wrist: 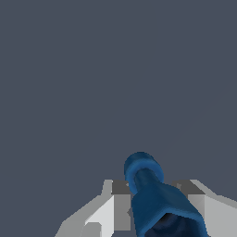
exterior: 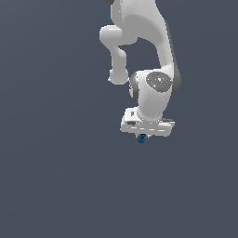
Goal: Pick up the object and move it to a goal position.
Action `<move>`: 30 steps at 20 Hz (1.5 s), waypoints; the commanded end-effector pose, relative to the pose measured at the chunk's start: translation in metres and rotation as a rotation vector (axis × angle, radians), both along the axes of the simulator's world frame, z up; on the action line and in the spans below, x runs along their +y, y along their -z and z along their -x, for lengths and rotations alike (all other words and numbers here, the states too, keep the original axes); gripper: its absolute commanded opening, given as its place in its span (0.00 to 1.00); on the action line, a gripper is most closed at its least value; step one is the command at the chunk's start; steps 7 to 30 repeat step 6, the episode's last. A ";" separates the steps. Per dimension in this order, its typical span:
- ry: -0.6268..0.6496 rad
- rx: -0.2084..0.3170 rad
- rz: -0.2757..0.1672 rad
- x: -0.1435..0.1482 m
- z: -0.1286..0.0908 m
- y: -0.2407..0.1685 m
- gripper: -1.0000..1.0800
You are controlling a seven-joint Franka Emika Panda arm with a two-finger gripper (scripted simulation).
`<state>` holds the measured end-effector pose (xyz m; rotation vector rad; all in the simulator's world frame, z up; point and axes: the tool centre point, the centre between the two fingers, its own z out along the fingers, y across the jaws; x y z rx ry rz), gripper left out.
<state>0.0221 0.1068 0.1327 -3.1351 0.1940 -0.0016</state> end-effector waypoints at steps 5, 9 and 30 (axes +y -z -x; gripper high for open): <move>0.001 0.001 0.000 0.008 -0.006 -0.012 0.00; 0.001 0.001 0.000 0.009 -0.006 -0.012 0.00; 0.001 0.001 0.000 0.009 -0.006 -0.012 0.00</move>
